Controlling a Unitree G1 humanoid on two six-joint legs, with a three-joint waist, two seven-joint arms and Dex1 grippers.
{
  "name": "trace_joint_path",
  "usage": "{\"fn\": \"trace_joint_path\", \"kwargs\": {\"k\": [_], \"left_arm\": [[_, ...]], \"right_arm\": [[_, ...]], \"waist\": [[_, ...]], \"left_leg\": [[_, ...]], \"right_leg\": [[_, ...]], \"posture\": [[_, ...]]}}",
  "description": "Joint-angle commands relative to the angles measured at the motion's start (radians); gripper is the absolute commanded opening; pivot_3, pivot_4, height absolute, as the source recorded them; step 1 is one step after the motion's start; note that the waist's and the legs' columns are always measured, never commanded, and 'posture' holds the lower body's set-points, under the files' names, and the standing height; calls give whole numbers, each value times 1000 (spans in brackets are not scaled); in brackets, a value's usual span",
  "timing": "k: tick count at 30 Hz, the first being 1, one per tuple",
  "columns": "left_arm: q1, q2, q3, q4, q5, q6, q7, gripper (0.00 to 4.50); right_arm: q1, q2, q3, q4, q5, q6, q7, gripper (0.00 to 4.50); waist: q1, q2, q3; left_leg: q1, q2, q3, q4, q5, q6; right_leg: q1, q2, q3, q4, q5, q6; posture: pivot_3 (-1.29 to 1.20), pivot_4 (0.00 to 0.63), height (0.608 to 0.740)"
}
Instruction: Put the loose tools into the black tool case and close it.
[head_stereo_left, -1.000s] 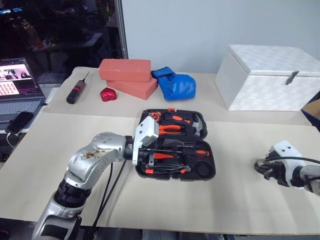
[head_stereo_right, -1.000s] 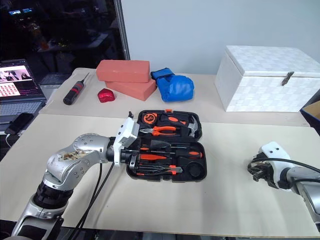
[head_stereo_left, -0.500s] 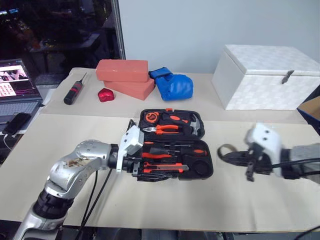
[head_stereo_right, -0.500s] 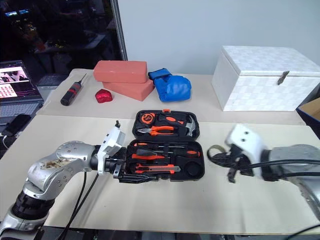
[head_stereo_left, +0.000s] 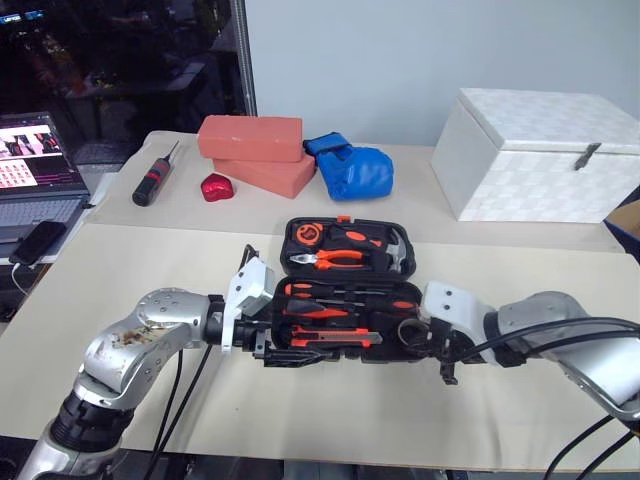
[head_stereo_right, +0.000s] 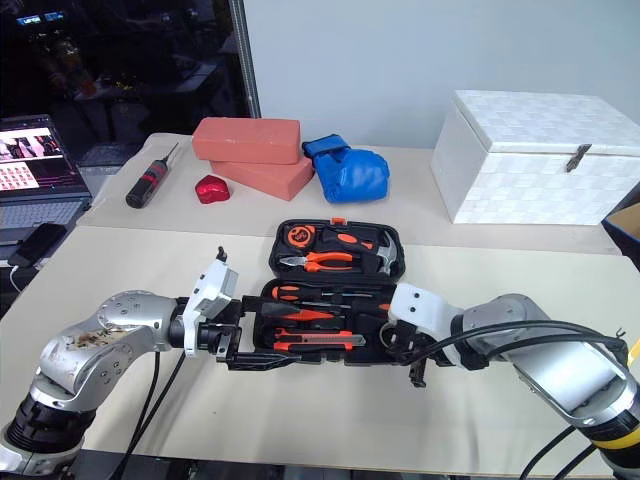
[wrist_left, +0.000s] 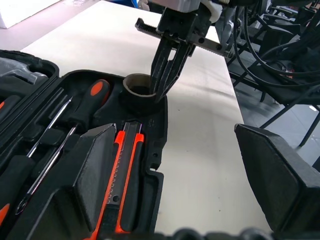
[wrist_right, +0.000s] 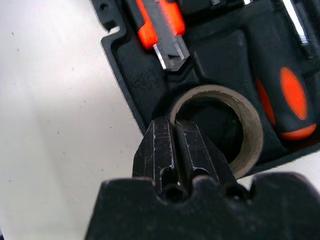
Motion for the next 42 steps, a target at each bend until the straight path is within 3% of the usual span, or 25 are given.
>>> {"fn": "trace_joint_path", "kwargs": {"k": [1,4,5,9,13,16,21,23,26,30,35,37,40,42], "left_arm": [[3,10,30,-33,2,-32,10,4073],[3,12,30,-28,5,-35,20,4073],[3,13,30,-28,5,-36,22,4073],[-1,13,34,-16,6,-29,45,4073],[-20,-11,71,33,-24,14,107,4073],[-72,-83,133,125,-49,106,265,4073],[-250,-199,184,320,24,293,570,4073],[-314,-211,205,413,26,338,602,4073],[-436,-245,211,605,72,346,654,4073],[-567,-284,207,829,123,292,656,4073],[-675,-302,190,1071,201,203,615,4073],[-706,-305,176,1155,230,179,588,3560],[-736,-309,141,1239,265,154,501,2610],[-752,-311,134,1277,280,138,459,1881]], "right_arm": [[-28,10,28,17,-28,-26,35,28],[-38,15,39,32,-39,-32,55,28],[-40,17,40,35,-42,-33,60,724],[-35,15,19,37,-49,-58,74,1960],[-14,29,-115,13,21,-51,71,3208],[25,69,-300,-5,108,-54,55,3208],[-28,220,-410,71,92,17,-151,3208],[-112,251,-359,138,44,143,-242,3208],[-256,335,-312,360,-13,182,-325,3208],[-403,437,-267,651,-92,141,-388,3208],[-522,519,-226,947,-148,41,-364,3208],[-562,546,-211,1069,-175,-8,-350,3273],[-609,571,-207,1201,-199,-76,-318,2652],[-625,579,-205,1233,-208,-89,-297,1900]], "waist": [[0,0,0],[1,0,0],[1,0,0],[1,0,0],[1,0,0],[2,0,0],[1,-7,3],[-4,-8,4],[-12,-8,4],[-14,-8,4],[-15,-8,4],[-17,-8,4],[-22,-8,4],[-23,-8,4]], "left_leg": [[0,0,0,0,0,0],[0,0,0,0,0,0],[0,0,0,0,0,0],[0,0,0,0,0,0],[-1,0,0,-1,0,0],[0,0,-1,-1,0,0],[1,-1,-2,1,2,2],[1,-1,-2,1,3,3],[1,-2,-2,1,4,3],[1,-1,-3,-1,5,3],[-4,-3,-3,-3,4,4],[-6,-4,-3,-5,4,4],[-6,-6,-4,-10,4,4],[-6,-7,-5,-12,4,4]], "right_leg": [[0,0,0,0,0,0],[0,0,0,0,0,0],[0,0,0,0,0,0],[0,0,0,0,0,0],[0,0,0,0,0,1],[0,0,-1,1,1,2],[2,1,-1,2,3,4],[2,1,-1,2,6,4],[1,1,0,2,9,2],[0,2,0,2,11,3],[-2,1,0,0,13,0],[-5,0,0,-1,13,0],[-6,-2,0,-2,12,1],[-6,-2,-1,-3,12,1]], "posture": [[0,150,740],[0,150,740],[0,150,740],[0,150,740],[0,150,740],[0,150,740],[0,150,740],[0,150,740],[0,150,740],[0,150,740],[0,150,740],[0,150,740],[0,150,740],[0,150,740]]}}
